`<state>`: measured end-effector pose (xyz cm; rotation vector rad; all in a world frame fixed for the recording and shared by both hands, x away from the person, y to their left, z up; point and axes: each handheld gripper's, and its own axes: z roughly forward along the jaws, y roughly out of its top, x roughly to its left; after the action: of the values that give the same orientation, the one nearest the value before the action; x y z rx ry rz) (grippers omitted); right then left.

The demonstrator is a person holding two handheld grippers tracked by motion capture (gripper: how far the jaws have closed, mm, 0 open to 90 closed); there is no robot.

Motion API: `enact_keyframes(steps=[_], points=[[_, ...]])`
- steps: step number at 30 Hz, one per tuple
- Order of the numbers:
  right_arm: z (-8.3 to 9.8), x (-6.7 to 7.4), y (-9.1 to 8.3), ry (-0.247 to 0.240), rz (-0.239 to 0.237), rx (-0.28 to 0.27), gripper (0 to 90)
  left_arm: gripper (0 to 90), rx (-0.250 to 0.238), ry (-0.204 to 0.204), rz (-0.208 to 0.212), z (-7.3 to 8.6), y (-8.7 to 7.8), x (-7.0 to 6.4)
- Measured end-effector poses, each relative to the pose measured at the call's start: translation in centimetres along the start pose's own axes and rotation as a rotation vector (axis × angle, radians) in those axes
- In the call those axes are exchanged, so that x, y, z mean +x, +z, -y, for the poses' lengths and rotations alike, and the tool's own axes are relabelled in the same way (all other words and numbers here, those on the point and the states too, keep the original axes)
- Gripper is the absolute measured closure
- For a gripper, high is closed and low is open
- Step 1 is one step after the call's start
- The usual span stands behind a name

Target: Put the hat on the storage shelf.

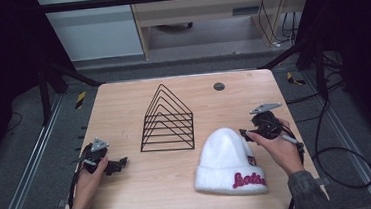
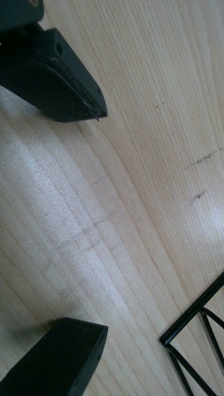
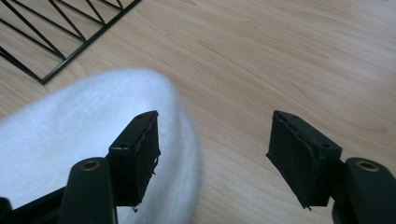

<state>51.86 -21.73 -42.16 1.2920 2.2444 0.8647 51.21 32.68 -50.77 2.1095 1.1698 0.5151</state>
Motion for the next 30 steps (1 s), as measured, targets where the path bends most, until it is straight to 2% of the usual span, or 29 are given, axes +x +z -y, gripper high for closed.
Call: enact_keyframes(steps=[4,6,8,12,17,20,25,27,30], points=[[-1.6,0.5,0.8,-0.046,-0.024,0.028,35.7,0.0,0.0,0.0,0.0,0.0,0.0,0.0],[-2.0,0.5,1.1,-0.056,-0.019,0.027,38.1,0.0,0.0,0.0,0.0,0.0,0.0,0.0],[-2.5,0.5,1.5,-0.051,-0.037,0.031,38.8,0.0,0.0,0.0,0.0,0.0,0.0,0.0],[-3.3,0.7,2.0,-0.087,-0.049,0.046,43.4,0.0,0.0,0.0,0.0,0.1,-0.1,0.0],[-4.3,1.0,2.7,-0.107,-0.086,0.074,47.7,0.0,0.0,0.0,0.001,0.1,-0.1,0.0],[-4.6,1.2,3.1,-0.113,-0.101,0.078,50.1,0.0,0.0,0.0,0.001,0.1,-0.1,0.0],[-4.5,1.7,4.4,-0.126,-0.122,0.123,52.1,0.0,0.0,-0.001,0.001,0.1,-0.1,0.0],[-4.4,2.0,5.0,-0.153,-0.109,0.164,51.3,0.0,0.001,0.0,0.001,0.1,-0.1,0.0],[-4.2,2.0,5.9,-0.148,-0.099,0.205,50.1,0.0,0.0,-0.001,0.001,0.1,-0.1,0.0]])
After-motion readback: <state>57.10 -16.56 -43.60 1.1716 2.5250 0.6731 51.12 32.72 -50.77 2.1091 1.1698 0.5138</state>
